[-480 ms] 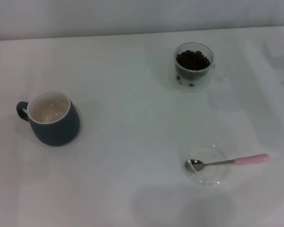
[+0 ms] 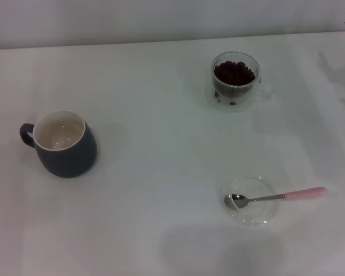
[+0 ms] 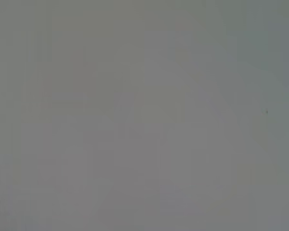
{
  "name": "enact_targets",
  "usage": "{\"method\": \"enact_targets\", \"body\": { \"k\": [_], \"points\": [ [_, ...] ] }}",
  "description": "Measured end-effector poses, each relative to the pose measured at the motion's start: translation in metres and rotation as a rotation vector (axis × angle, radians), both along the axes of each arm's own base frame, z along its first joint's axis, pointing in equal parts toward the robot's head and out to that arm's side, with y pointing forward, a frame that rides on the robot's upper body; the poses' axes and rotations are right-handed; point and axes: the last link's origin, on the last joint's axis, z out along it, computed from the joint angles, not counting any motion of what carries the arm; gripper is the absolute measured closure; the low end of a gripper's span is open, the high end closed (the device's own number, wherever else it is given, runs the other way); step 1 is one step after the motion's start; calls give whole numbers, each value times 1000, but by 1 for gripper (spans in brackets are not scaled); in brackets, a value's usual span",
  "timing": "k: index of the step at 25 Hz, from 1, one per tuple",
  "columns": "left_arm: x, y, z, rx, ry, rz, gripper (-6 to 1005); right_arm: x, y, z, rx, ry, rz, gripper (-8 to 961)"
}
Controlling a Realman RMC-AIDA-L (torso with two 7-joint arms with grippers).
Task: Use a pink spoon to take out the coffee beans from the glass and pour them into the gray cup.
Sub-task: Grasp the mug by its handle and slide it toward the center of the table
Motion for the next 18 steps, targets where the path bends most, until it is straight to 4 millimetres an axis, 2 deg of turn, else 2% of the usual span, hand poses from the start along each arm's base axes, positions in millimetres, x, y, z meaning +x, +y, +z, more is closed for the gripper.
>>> {"method": "enact_targets", "body": {
  "k": [3,5,6,8,11,12,15,18],
  "points": [
    [-1,-9,1,9,4,-16,151,-1,1,1,1,-1,2,96],
    [-5,-26,1,15,7,-23,151,-2,2,2,4,-4,5,96],
    [-5,-26,1,15,7,-23,151,-2,2,2,5,-5,6,96],
    [-9,-38,2,18,13,-29,151,-3,4,3,6,-7,10,97],
    [-12,-64,3,4,42,-58,151,-4,5,4,8,-9,13,97],
    [-12,-64,3,4,42,-58,151,-4,5,5,8,-12,12,97],
    [-17,-98,5,-83,111,-124,152,-5,9,5,6,-17,8,97],
    [-22,-109,7,-161,152,-145,152,-10,15,5,3,-20,12,97]
  ]
}}
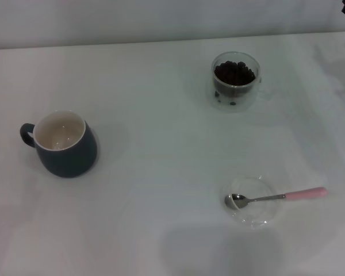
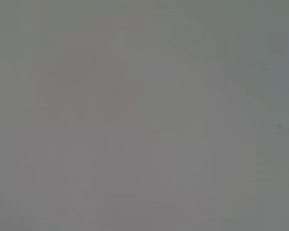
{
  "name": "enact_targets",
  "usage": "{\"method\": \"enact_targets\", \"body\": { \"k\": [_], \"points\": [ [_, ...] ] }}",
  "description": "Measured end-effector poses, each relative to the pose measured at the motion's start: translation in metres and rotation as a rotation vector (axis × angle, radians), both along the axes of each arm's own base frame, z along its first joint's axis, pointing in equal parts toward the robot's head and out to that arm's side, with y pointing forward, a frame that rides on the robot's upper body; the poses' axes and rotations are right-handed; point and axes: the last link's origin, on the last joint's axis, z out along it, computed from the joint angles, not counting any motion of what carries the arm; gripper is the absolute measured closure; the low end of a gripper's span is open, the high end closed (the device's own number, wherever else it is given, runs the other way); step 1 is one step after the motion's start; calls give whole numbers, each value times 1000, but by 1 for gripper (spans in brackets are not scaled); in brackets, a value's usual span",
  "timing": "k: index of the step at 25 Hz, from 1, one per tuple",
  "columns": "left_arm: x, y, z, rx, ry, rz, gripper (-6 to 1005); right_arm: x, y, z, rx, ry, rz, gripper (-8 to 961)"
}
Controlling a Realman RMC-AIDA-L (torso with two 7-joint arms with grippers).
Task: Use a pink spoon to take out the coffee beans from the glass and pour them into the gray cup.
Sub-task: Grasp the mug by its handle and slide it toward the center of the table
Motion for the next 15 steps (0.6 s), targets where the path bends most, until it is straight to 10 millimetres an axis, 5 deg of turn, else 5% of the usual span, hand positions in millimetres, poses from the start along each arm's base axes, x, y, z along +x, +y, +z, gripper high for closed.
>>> {"method": "enact_targets", "body": {
  "k": [6,15],
  "points": [
    [2,20,-5,-153,91,-56,154,-6,4,-3,-4,-1,18,97],
    [9,78,-25,-312,215,-43,155,-6,-1,-7,-13,13,31,97]
  ]
}}
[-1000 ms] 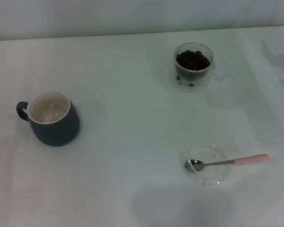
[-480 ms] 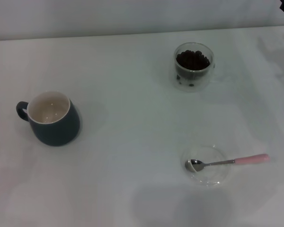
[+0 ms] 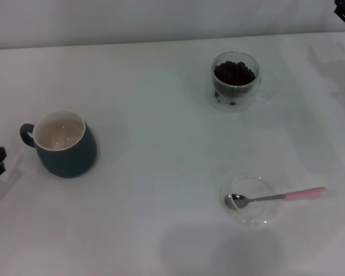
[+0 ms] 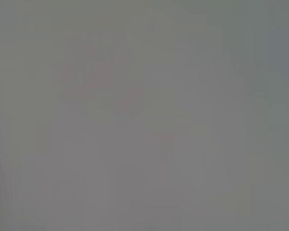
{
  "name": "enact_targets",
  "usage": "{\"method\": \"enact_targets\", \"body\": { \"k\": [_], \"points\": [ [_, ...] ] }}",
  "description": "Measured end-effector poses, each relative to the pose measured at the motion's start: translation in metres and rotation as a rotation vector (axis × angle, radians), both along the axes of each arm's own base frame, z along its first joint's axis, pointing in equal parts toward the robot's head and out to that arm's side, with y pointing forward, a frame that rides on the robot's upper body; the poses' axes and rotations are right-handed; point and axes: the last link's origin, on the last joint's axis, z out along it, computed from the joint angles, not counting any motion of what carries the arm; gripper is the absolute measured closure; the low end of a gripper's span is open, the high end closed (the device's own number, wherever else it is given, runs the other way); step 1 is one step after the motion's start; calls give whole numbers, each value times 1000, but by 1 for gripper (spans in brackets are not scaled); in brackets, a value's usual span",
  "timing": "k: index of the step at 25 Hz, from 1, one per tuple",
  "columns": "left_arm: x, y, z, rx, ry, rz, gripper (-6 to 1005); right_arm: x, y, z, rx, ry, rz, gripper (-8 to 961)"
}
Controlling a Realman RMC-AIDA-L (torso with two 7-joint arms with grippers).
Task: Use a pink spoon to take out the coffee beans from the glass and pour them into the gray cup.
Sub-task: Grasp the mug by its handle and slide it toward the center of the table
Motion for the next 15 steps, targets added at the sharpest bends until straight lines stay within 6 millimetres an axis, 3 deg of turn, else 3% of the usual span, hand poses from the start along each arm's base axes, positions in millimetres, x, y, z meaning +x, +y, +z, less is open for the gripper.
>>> {"method": "enact_targets", "body": {
  "k": [4,15],
  "points": [
    [3,18,-10,-47,48,19,156,0,-3,-1,2,11,11,97],
    [16,38,-30,-90,113,-2,159,-1,-3,-2,0,12,18,98]
  ]
}}
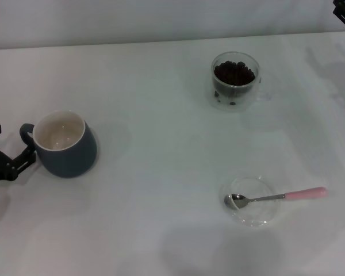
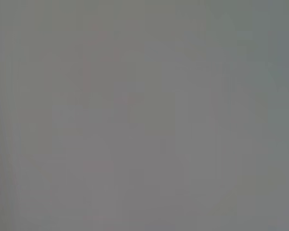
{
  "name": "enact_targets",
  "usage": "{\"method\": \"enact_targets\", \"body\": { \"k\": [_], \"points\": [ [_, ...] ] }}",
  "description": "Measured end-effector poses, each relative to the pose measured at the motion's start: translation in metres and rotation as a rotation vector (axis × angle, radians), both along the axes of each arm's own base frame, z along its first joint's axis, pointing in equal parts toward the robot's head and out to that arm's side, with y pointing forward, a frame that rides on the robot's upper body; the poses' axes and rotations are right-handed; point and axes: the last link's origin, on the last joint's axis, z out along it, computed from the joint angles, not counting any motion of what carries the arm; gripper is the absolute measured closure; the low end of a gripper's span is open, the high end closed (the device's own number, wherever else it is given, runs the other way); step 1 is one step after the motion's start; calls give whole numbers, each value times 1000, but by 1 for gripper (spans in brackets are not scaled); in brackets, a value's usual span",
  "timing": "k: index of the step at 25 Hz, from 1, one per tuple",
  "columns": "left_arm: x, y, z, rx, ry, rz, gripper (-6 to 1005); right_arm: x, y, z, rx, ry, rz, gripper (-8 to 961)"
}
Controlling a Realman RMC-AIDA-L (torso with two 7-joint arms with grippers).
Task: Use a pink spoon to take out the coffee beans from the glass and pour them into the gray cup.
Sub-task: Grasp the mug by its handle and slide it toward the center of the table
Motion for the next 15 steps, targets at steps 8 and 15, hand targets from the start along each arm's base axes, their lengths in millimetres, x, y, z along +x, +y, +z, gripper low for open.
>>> {"method": "enact_targets", "body": {
  "k": [8,15],
  "points": [
    [5,10,-3,54,22,7,160,-1,1,0,0,0,4,98],
    [14,15,-16,39,95,-35,256,-3,3,0,-1,-1,8,98]
  ]
}}
